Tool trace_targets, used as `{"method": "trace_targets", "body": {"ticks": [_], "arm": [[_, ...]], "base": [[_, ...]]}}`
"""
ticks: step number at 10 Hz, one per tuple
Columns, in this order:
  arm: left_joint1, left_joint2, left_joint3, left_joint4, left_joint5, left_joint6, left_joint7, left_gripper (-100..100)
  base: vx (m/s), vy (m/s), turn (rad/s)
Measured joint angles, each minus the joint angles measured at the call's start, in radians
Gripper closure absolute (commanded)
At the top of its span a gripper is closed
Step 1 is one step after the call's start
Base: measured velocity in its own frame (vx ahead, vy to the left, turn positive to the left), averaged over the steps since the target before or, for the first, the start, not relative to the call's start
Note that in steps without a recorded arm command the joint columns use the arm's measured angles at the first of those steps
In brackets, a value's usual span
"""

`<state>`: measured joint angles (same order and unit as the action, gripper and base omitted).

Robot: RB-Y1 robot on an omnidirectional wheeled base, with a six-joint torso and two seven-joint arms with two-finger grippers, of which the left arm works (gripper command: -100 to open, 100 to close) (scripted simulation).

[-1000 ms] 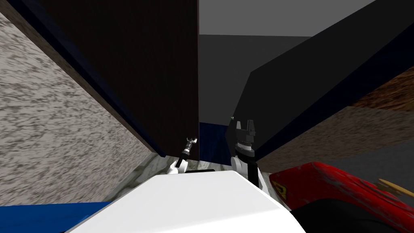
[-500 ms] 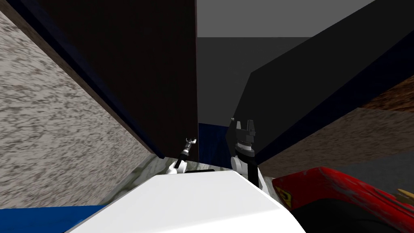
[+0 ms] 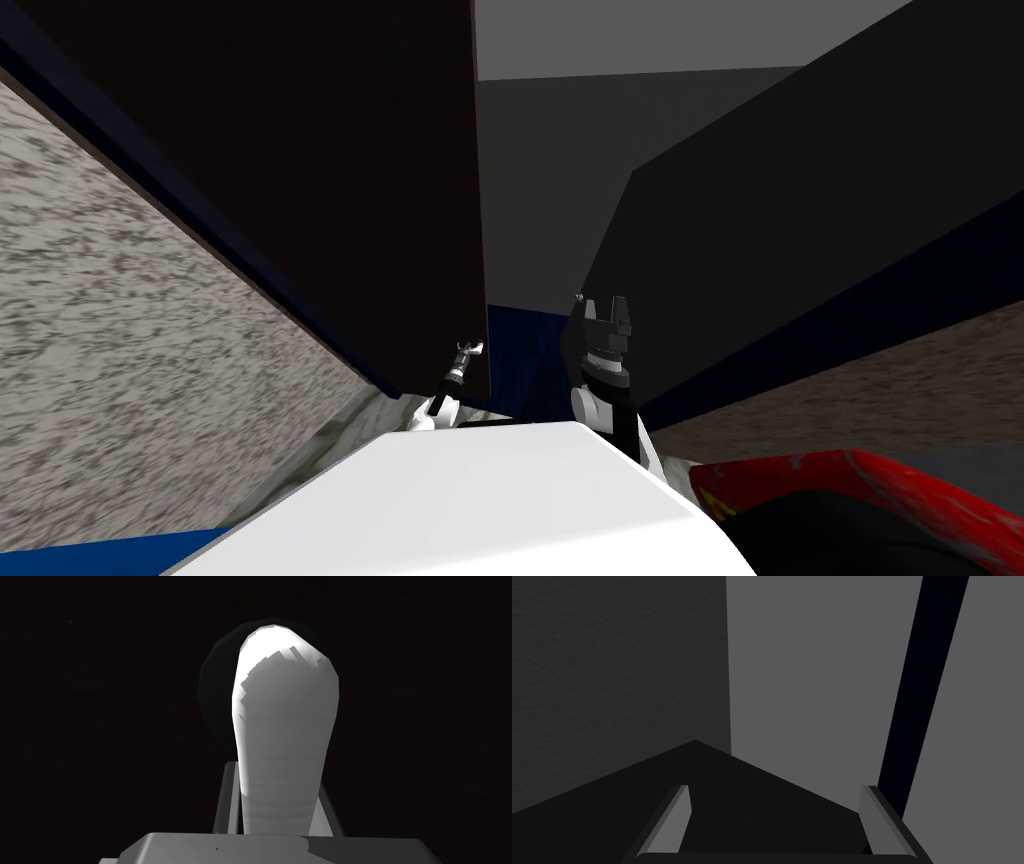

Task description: Push the door open

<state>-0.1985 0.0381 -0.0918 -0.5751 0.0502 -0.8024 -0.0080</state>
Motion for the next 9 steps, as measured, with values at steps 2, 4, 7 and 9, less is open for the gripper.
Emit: {"method": "trace_targets", "body": {"ticks": [2,4,7,9], "arm": [[-0.011,0.012,0.022,0.018,0.001,-0.002,0.001,100],[0.011,0.021,0.04,-0.022,-0.002,0.017,0.002,100],[-0.007,0.029,0.078,0.018,-0.002,-0.008,0.002,100],[0.013,0.033,0.098,-0.014,-0.005,0.004,0.004,100]], "base": [[0.198,-0.122,0.101],[0.196,-0.111,0.109],[0.196,-0.116,0.112],[0.189,-0.147,0.129]]}}
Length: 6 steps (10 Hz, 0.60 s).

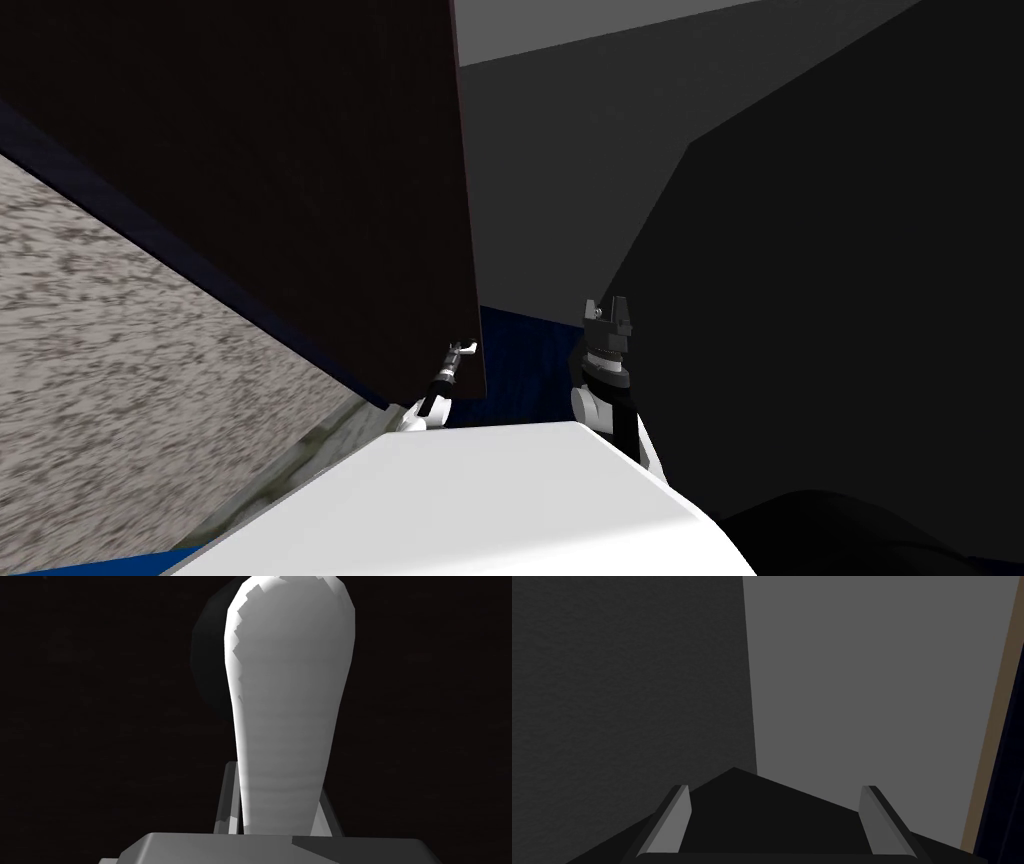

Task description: Push the door open

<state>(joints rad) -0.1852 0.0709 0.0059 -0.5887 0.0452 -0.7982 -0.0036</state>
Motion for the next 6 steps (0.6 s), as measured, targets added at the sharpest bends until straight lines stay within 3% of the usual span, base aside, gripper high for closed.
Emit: {"method": "trace_targets", "body": {"ticks": [1,2,4,5,6], "arm": [[0.018,0.003,0.01,-0.032,-0.002,0.016,0.002,100],[-0.002,0.004,0.021,-0.003,0.001,0.006,0.001,100],[-0.001,0.0,0.043,0.003,0.0,0.002,0.001,100],[0.016,-0.002,0.052,-0.028,-0.002,0.017,0.002,100],[0.003,0.001,0.061,-0.008,0.0,0.009,0.002,100]], "base": [[0.12,-0.08,0.072],[0.145,-0.063,0.073],[0.175,-0.114,0.119],[0.105,-0.097,0.077],[0.136,-0.111,0.086]]}}
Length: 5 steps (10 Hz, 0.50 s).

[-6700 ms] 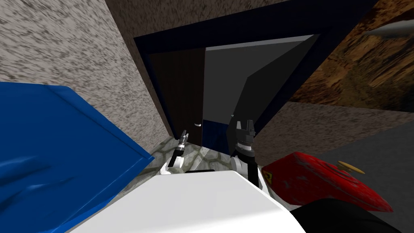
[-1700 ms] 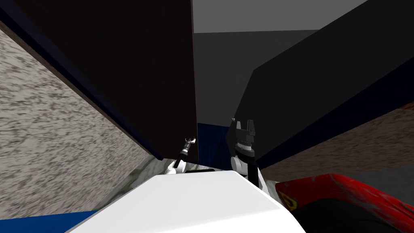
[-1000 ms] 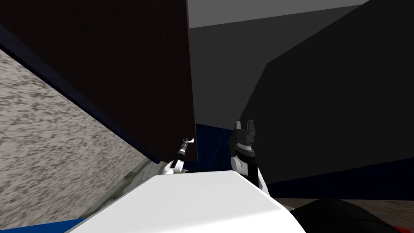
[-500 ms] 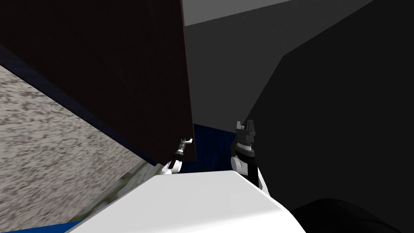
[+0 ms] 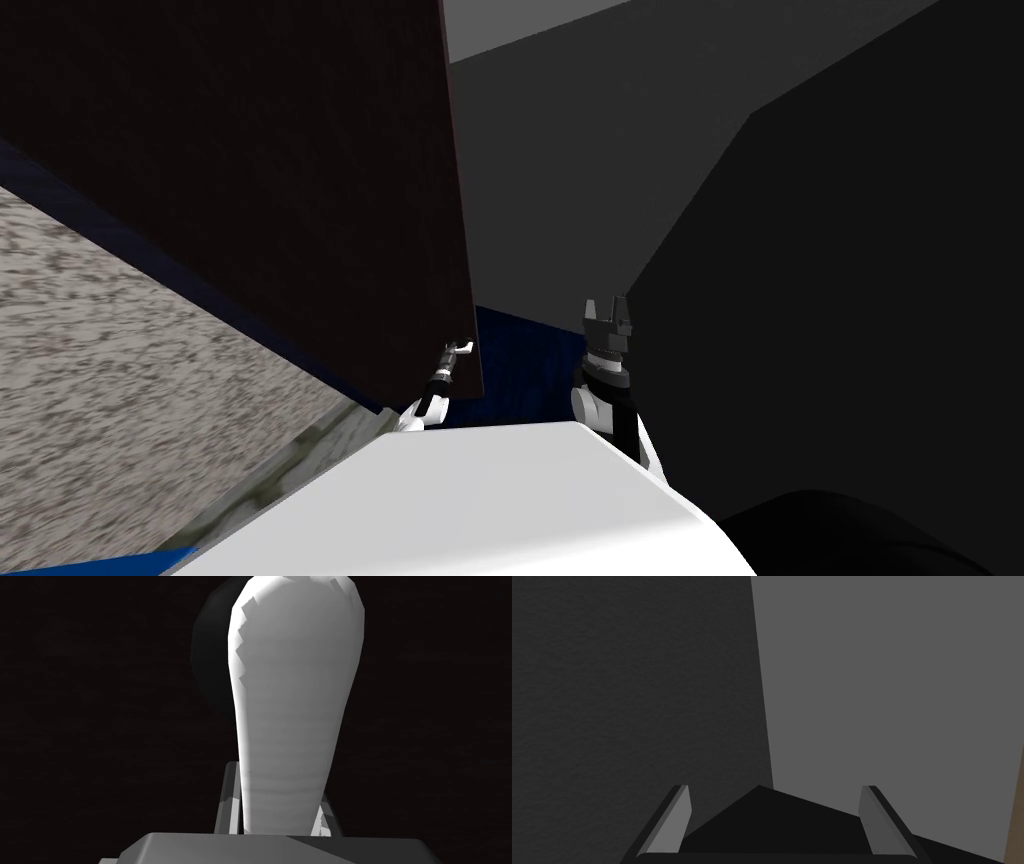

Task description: Push the door open

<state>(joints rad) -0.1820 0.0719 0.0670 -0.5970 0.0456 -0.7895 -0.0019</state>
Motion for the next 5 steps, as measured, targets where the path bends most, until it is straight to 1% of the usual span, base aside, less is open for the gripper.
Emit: {"method": "trace_targets", "body": {"ticks": [1,2,3,4,5], "arm": [[-0.012,0.002,0.013,0.027,0.001,-0.016,0.001,100],[-0.005,-0.001,0.024,0.022,0.001,-0.015,0.0,100],[0.01,-0.003,0.032,-0.004,0.0,-0.003,0.0,100],[0.01,-0.005,0.044,-0.004,0.001,-0.001,-0.001,100],[0.007,-0.005,0.054,0.003,0.002,-0.005,0.001,100]], "base": [[0.18,-0.119,0.124],[0.172,-0.129,0.108],[0.177,-0.117,0.105],[0.184,-0.093,0.084],[0.156,-0.101,0.088]]}}
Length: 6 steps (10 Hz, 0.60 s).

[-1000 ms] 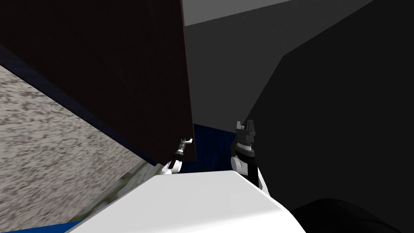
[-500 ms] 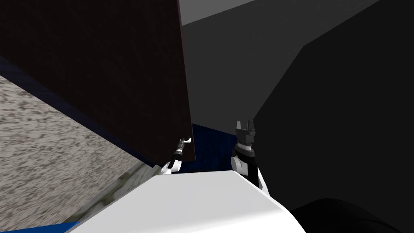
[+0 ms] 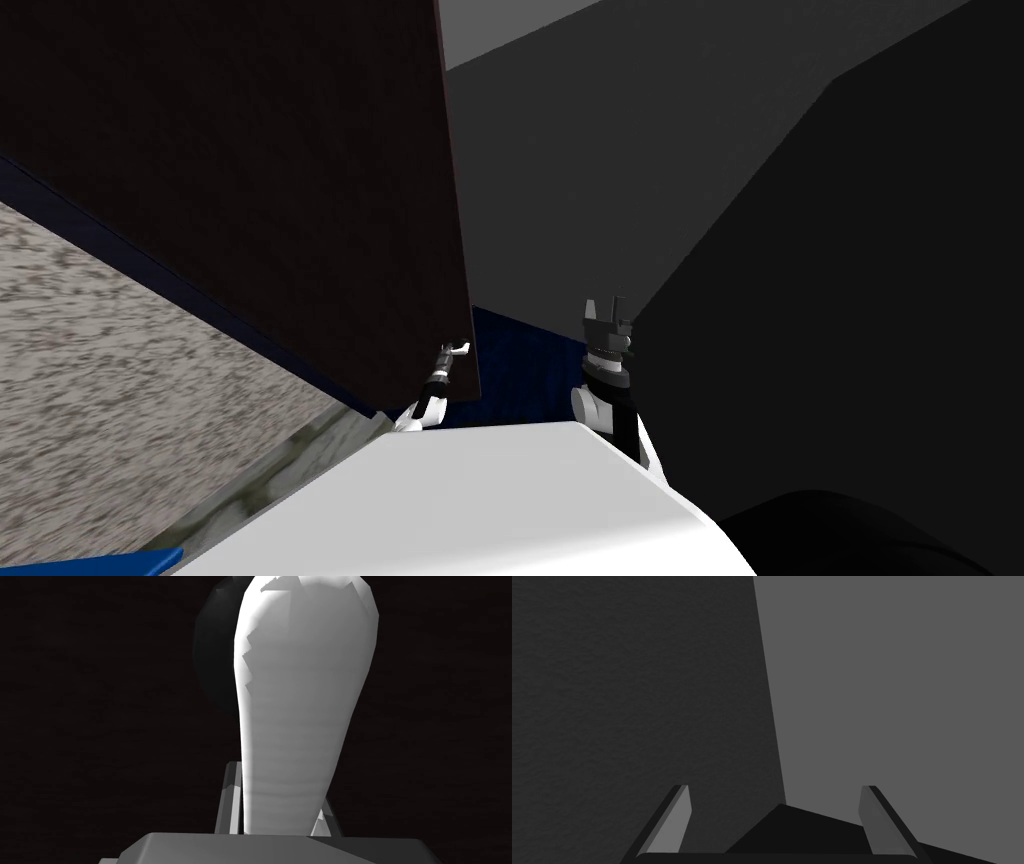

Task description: Push the door open

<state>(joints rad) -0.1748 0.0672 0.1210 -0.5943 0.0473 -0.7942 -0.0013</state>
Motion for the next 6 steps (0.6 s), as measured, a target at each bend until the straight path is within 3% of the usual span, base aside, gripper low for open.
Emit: {"method": "trace_targets", "body": {"ticks": [2,4,5,6], "arm": [[-0.01,0.002,0.016,0.011,0.003,-0.01,0.0,100],[0.005,0.005,0.026,0.001,0.01,0.001,-0.004,100],[-0.015,0.01,0.038,0.04,0.017,-0.015,-0.008,100],[-0.009,0.01,0.041,0.027,0.019,-0.015,-0.011,100]], "base": [[0.094,-0.024,0.049],[0.185,-0.047,0.045],[0.13,-0.021,0.013],[0.166,-0.029,0.027]]}}
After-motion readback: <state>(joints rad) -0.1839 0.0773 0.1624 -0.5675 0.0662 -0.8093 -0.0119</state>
